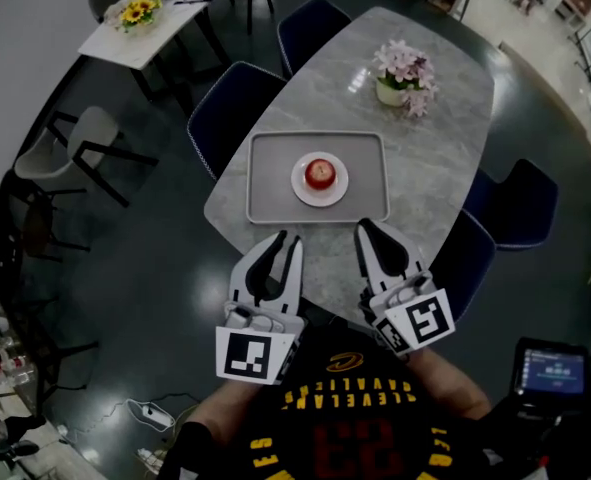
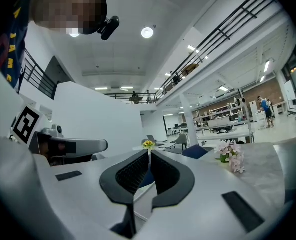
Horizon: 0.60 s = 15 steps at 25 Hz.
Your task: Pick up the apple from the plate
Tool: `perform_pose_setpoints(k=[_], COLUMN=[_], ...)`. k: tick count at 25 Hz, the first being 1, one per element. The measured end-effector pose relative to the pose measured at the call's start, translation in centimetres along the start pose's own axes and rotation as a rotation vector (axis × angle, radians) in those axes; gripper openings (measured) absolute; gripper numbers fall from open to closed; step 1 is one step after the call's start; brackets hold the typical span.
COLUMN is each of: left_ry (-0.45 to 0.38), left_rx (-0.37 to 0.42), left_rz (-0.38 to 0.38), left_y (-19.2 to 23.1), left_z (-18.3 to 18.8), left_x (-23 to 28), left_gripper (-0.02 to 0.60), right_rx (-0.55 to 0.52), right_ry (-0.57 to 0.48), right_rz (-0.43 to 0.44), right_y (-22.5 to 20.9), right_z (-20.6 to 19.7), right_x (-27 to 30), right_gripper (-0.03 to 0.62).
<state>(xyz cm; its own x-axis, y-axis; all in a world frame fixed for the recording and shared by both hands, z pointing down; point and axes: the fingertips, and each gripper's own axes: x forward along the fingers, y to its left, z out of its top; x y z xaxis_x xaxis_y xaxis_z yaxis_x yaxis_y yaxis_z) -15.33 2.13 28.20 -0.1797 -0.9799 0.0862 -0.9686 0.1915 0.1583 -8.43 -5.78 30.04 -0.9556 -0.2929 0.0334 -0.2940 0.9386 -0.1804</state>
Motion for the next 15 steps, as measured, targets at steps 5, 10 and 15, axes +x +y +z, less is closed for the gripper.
perform_pose_setpoints(k=[5, 10, 15], left_ry=[0.016, 0.038, 0.057], left_rx=[-0.031, -0.056, -0.069], left_rz=[-0.028, -0.048, -0.093], left_y=[1.8, 3.2, 3.4], left_z=[-0.4, -0.2, -0.3], left_x=[2.2, 3.2, 5.5], left_gripper=[0.066, 0.066, 0.066], right_rx=[0.007, -0.003, 0.011], right_ry=[0.041, 0.067, 0.091], right_rz=[-0.041, -0.098, -0.153], right_y=[-1.5, -2.0, -3.8], right_z=[-0.8, -0.6, -1.0], right_x=[1.7, 1.7, 1.7], right_gripper=[0.006, 0.006, 0.006])
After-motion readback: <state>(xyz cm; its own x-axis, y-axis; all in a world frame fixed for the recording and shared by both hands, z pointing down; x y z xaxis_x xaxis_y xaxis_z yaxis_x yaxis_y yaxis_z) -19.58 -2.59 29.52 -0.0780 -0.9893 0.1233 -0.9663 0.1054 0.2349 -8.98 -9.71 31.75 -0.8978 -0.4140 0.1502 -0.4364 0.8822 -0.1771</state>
